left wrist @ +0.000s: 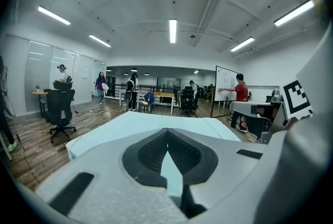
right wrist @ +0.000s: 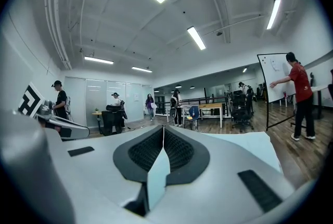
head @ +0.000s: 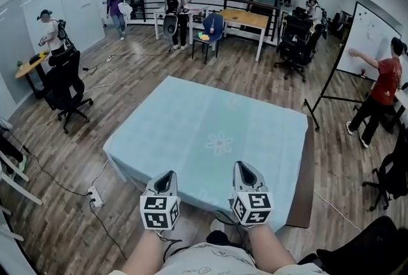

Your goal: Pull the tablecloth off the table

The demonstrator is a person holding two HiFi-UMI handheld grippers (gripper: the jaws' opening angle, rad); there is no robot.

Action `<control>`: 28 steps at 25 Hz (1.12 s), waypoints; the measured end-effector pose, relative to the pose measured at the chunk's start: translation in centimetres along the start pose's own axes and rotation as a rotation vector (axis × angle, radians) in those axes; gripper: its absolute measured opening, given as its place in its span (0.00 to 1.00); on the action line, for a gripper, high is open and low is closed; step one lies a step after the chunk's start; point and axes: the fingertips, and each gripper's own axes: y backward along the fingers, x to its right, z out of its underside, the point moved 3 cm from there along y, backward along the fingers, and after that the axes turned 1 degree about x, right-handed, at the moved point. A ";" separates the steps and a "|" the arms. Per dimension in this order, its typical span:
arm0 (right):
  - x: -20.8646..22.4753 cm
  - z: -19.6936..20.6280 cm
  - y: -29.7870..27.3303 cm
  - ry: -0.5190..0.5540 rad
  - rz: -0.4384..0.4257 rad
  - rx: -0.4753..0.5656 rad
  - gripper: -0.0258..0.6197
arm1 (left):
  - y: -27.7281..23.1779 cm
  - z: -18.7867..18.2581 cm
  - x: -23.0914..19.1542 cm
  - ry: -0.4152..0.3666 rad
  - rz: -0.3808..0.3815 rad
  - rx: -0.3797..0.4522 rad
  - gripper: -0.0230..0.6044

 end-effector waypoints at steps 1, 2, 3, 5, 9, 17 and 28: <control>1.0 0.0 -1.2 0.000 0.003 -0.005 0.06 | -1.4 -0.1 -0.1 -0.002 -0.003 -0.008 0.06; 1.9 0.0 -2.4 0.001 0.007 -0.011 0.06 | -2.8 -0.1 -0.3 -0.003 -0.008 -0.019 0.06; 2.9 0.1 -3.6 0.002 0.011 -0.019 0.06 | -4.2 -0.2 -0.6 -0.001 -0.013 -0.031 0.06; 4.7 0.3 -5.9 0.002 0.014 -0.041 0.06 | -6.9 -0.2 -1.0 0.011 -0.024 -0.055 0.06; 8.7 1.7 -10.2 0.002 0.006 -0.098 0.06 | -12.2 0.1 -1.5 0.024 -0.050 -0.106 0.06; 17.1 6.0 -17.8 0.029 0.017 -0.238 0.08 | -20.5 3.1 -4.1 0.056 -0.132 -0.240 0.06; 23.0 15.1 -25.4 -0.045 0.007 -0.462 0.35 | -29.3 10.3 -10.1 0.103 -0.124 -0.481 0.35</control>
